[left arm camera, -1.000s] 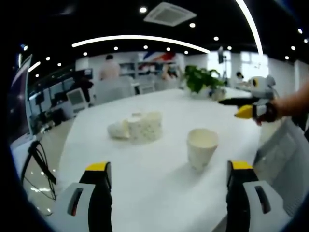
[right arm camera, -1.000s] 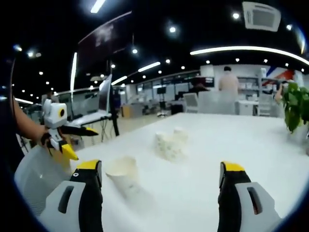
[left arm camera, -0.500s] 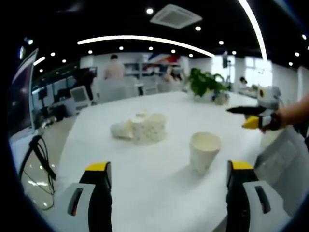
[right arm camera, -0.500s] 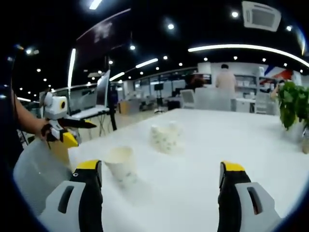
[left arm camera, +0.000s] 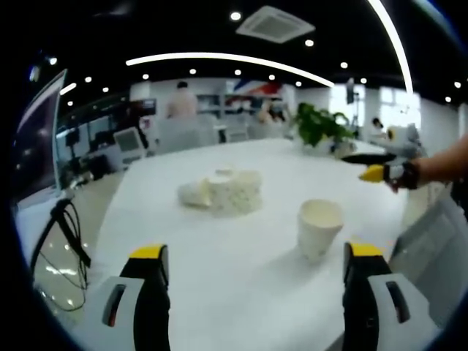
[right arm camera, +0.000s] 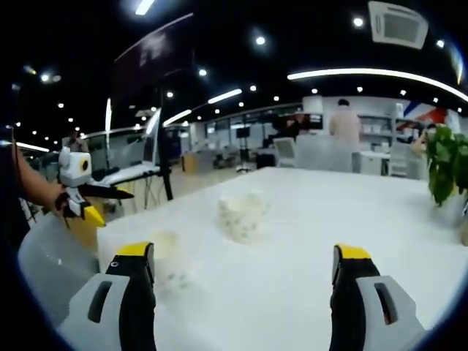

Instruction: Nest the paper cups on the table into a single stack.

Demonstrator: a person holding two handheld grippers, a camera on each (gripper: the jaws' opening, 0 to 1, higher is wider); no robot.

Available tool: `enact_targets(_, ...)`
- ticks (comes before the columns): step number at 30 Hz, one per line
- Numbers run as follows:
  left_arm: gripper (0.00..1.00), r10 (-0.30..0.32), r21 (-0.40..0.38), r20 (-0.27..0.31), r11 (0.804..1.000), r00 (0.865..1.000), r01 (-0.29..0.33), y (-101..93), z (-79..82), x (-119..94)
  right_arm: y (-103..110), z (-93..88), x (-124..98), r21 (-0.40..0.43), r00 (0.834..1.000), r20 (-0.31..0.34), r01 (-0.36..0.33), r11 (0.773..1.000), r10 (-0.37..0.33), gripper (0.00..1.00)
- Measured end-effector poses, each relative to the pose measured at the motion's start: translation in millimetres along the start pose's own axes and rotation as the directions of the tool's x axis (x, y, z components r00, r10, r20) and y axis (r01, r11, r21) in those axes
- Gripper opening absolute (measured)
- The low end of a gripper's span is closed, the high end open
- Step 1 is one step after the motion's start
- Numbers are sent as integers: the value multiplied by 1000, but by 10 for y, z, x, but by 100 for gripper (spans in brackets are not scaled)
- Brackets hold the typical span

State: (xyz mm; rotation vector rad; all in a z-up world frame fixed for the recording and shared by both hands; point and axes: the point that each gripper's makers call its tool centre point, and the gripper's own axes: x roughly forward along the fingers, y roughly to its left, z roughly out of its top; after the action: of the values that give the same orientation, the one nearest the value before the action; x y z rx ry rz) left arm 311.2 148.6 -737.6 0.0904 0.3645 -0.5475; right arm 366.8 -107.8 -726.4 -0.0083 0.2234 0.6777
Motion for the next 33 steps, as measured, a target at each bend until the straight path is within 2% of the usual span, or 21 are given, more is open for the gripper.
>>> enact_targets(4, 99, 3, 5, -2, 1000, 1000, -3, 10, 0, 5, -108, 57, 103, 30, 1000, 11, -7, 1000, 7, 100)
enact_targets(14, 99, 5, -6, -13, 1000, 1000, -5, 27, -15, 14, -231, 105, 489, 7, 999, -4, -37, 999, 37, 100)
enact_targets(33, 99, 1, -4, -28, 1000, 1000, -1, -11, -25, 39, -217, 123, 1174, 3, 991, -10, -133, 991, 133, 98)
